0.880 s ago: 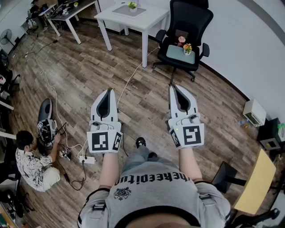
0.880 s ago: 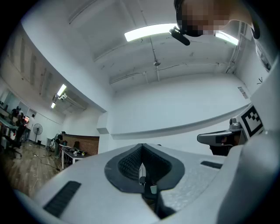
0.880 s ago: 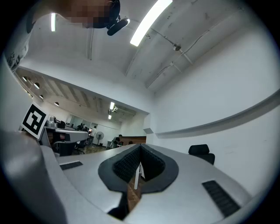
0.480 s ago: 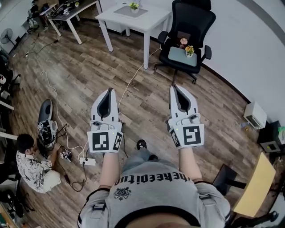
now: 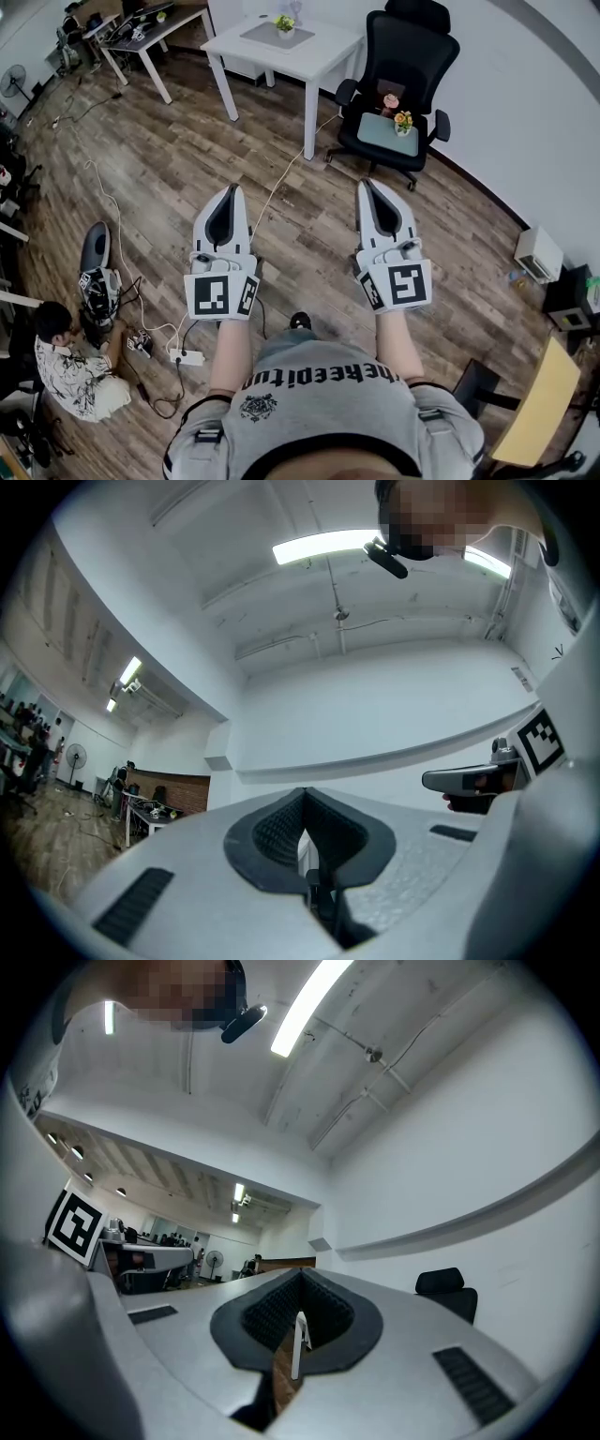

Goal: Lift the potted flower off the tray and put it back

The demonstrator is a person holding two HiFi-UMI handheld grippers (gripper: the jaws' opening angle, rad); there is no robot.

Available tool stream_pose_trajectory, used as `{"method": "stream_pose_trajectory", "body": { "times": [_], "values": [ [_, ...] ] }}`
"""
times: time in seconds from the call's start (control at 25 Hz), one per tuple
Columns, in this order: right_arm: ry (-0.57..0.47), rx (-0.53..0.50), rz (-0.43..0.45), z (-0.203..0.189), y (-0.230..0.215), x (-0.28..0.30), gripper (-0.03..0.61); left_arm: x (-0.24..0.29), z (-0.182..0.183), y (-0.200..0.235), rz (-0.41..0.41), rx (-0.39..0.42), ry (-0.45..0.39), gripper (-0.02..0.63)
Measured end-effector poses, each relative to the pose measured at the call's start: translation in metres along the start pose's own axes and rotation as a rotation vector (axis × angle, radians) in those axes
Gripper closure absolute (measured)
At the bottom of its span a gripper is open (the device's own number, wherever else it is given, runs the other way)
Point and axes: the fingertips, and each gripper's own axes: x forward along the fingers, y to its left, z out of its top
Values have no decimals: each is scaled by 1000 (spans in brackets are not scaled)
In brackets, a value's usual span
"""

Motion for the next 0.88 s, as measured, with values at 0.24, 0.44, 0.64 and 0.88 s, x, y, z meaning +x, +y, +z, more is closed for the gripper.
{"method": "stream_pose_trajectory", "body": {
  "times": [0.24, 0.44, 0.64, 0.88],
  "values": [
    [-5, 7, -2, -14, -4, 44, 577, 34, -10, 25, -15, 6, -3, 611],
    [10, 12, -4, -30, -2, 69, 575, 51, -24, 48, -14, 6, 11, 611],
    [26, 26, -10, -45, -13, 94, 577, 73, -36, 61, -12, 5, 15, 611],
    [16, 14, 5, -60, -33, 145, 577, 118, -53, 84, 6, 13, 19, 611]
  ]
}}
